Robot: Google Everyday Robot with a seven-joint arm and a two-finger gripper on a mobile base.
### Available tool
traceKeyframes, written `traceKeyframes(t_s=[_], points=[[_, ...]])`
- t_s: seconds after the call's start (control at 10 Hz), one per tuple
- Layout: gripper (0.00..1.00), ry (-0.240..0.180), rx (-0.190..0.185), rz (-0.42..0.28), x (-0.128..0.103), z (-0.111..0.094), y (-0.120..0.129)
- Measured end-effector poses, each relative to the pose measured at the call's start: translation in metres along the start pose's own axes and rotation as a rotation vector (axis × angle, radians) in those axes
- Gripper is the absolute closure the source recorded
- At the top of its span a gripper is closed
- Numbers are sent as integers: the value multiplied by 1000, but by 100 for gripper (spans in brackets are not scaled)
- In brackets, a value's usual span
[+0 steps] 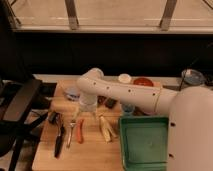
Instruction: Place pepper in table surface
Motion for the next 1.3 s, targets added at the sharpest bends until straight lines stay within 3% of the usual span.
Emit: traceKeyframes(t_s=[0.6, 0.9, 1.3], points=[[35, -85, 15, -23, -9, 47, -22], [35, -115, 20, -20, -20, 59, -30], [35, -150, 27, 22, -28, 73, -22]])
